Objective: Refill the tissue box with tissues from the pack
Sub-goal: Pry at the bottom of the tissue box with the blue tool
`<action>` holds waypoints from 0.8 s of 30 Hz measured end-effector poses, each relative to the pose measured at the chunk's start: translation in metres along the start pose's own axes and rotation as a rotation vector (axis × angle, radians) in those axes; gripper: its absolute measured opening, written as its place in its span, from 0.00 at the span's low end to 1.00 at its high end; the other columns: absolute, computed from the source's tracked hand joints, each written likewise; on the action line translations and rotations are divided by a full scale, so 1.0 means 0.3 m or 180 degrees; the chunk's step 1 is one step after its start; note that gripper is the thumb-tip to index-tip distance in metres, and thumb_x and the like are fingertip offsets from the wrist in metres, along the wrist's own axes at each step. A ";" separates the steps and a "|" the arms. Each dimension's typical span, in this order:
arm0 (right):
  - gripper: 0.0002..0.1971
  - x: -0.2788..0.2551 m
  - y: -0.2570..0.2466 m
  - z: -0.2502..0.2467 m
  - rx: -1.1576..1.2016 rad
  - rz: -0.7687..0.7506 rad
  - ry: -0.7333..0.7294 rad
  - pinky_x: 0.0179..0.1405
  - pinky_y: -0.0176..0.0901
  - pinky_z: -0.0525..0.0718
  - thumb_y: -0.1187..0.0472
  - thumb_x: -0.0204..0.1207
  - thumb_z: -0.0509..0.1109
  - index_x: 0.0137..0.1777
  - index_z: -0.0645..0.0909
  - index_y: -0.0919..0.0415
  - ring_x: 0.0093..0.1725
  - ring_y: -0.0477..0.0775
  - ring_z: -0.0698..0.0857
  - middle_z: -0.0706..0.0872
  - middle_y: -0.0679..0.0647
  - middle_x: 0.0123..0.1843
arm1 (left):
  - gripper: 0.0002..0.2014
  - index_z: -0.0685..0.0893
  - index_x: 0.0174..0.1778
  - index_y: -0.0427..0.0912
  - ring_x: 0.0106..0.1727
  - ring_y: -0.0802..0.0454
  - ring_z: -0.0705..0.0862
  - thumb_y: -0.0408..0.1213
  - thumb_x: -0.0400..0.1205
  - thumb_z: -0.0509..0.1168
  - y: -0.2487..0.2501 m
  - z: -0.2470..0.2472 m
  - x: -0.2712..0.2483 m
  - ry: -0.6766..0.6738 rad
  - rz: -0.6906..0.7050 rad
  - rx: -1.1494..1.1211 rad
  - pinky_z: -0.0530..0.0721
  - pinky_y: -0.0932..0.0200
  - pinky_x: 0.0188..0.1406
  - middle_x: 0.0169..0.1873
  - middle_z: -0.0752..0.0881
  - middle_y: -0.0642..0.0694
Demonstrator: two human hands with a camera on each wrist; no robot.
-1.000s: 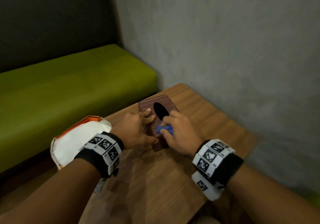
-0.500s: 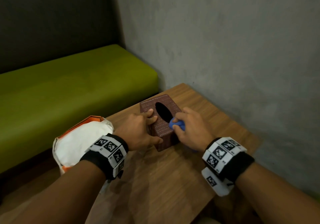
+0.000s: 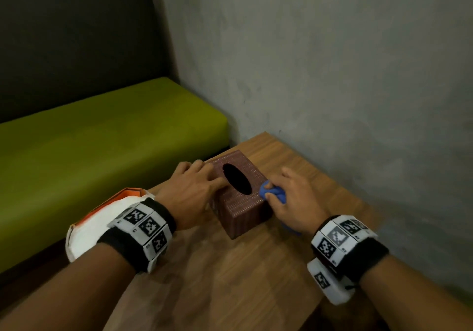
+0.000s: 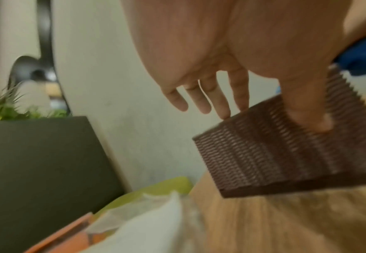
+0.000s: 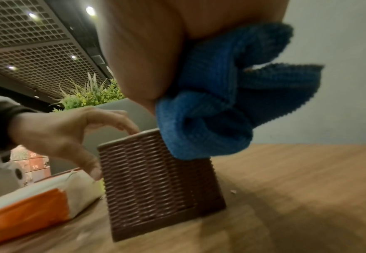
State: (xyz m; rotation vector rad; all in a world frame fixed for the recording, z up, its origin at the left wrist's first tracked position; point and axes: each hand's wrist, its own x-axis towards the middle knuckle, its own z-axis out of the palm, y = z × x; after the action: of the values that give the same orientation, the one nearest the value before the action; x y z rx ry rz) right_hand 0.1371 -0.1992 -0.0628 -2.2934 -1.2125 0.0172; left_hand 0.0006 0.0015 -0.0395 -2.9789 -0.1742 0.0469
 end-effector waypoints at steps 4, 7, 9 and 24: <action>0.03 -0.004 0.014 0.006 0.0157 -0.0008 0.0124 0.38 0.49 0.81 0.56 0.73 0.70 0.45 0.80 0.52 0.39 0.47 0.78 0.72 0.44 0.43 | 0.39 0.52 0.85 0.66 0.88 0.44 0.47 0.52 0.82 0.66 -0.035 0.052 0.055 -0.0464 0.0089 -0.0259 0.55 0.36 0.83 0.87 0.47 0.48; 0.03 0.003 0.028 0.014 0.0435 0.0212 0.0315 0.46 0.40 0.78 0.56 0.75 0.71 0.48 0.81 0.51 0.45 0.47 0.80 0.77 0.46 0.47 | 0.32 0.66 0.82 0.57 0.88 0.44 0.51 0.59 0.82 0.63 -0.053 0.079 0.085 -0.0353 0.0426 -0.0749 0.53 0.41 0.87 0.86 0.58 0.46; 0.03 0.010 0.038 0.009 0.0747 0.0401 0.0434 0.48 0.31 0.76 0.55 0.77 0.70 0.49 0.81 0.49 0.48 0.43 0.80 0.82 0.47 0.49 | 0.31 0.73 0.79 0.52 0.85 0.44 0.62 0.61 0.81 0.63 -0.069 0.088 0.081 -0.0268 0.0661 -0.0930 0.53 0.43 0.87 0.80 0.70 0.46; 0.09 0.070 -0.175 -0.060 0.0547 -0.0247 0.0668 0.48 0.45 0.80 0.54 0.78 0.66 0.55 0.80 0.53 0.49 0.49 0.80 0.78 0.48 0.52 | 0.21 0.80 0.67 0.43 0.64 0.60 0.84 0.34 0.79 0.74 -0.056 0.059 -0.046 -0.0449 0.0035 -0.3751 0.80 0.56 0.71 0.61 0.85 0.52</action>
State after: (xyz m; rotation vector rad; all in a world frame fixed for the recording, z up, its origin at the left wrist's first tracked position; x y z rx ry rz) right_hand 0.1139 -0.1677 -0.0181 -2.0426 -1.1440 -0.1391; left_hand -0.0157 0.0190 -0.0541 -4.1536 -0.2730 0.2262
